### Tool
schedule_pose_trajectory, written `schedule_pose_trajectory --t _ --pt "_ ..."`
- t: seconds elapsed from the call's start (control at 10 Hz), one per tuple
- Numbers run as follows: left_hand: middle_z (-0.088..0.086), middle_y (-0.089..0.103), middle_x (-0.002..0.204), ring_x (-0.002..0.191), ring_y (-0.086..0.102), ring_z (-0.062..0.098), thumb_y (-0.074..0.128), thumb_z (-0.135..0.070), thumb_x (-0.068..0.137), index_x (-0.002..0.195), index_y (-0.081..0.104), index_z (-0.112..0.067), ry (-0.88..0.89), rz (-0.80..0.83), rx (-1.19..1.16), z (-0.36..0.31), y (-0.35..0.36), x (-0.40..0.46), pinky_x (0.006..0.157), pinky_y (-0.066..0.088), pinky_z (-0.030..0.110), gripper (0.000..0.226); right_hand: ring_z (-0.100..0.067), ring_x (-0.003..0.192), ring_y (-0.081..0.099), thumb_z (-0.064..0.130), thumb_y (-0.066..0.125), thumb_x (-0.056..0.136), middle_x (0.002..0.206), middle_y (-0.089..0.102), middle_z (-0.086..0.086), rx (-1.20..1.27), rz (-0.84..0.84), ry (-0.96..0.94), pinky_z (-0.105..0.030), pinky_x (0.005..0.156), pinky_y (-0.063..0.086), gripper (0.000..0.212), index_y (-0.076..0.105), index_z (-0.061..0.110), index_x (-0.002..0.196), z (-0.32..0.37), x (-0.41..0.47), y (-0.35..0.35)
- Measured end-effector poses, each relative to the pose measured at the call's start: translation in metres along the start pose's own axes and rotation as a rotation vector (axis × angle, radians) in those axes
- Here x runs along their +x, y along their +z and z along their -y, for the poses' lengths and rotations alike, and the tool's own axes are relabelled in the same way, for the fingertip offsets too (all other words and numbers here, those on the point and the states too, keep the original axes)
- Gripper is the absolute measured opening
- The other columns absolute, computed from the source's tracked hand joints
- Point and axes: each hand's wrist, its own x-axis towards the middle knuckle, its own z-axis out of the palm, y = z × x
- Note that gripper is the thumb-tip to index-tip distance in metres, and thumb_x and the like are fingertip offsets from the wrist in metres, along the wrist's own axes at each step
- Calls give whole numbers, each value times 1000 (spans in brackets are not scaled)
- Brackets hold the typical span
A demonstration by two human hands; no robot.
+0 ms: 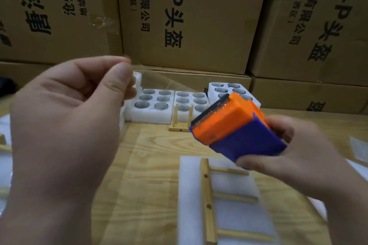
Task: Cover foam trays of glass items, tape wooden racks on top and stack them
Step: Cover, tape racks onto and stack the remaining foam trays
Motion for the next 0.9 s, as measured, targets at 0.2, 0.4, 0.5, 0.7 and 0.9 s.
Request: schedule_pose_trajectory --t 0.2,0.4,0.5,0.7,0.9 --pt "-4 75 74 68 70 8 72 -36 85 79 80 -33 -156 -81 -240 -17 3 -25 57 53 17 11 -12 50 60 59 55 74 67 68 -2 -33 -94 -71 -29 41 42 37 69 26 85 30 -6 -39" --pt "0 67 67 54 63 7 93 -30 50 68 76 -17 -624 87 -433 -8 -2 -65 49 51 18 28 -18 48 56 82 47 72 59 65 -7 -290 33 89 -31 43 38 70 73 16 75 49 2 -69" --pt "1 69 64 50 64 6 85 -40 45 71 72 -14 -908 45 -455 10 -2 -97 43 50 18 38 -12 50 61 86 53 76 63 69 -3 -338 279 234 -24 46 43 73 74 16 78 56 10 -69" --pt "-4 66 58 45 62 1 79 -25 81 80 67 -14 -1183 -39 -488 48 4 -133 36 43 14 16 -8 53 64 82 49 80 65 71 5 -571 490 263 -32 57 49 69 76 18 79 75 40 -41" --pt "-2 59 54 39 53 0 70 -18 94 80 64 -13 -1204 -58 -458 67 10 -141 35 37 12 17 -14 59 59 82 48 80 58 62 5 -748 572 205 -31 58 45 73 73 14 73 95 72 -18"
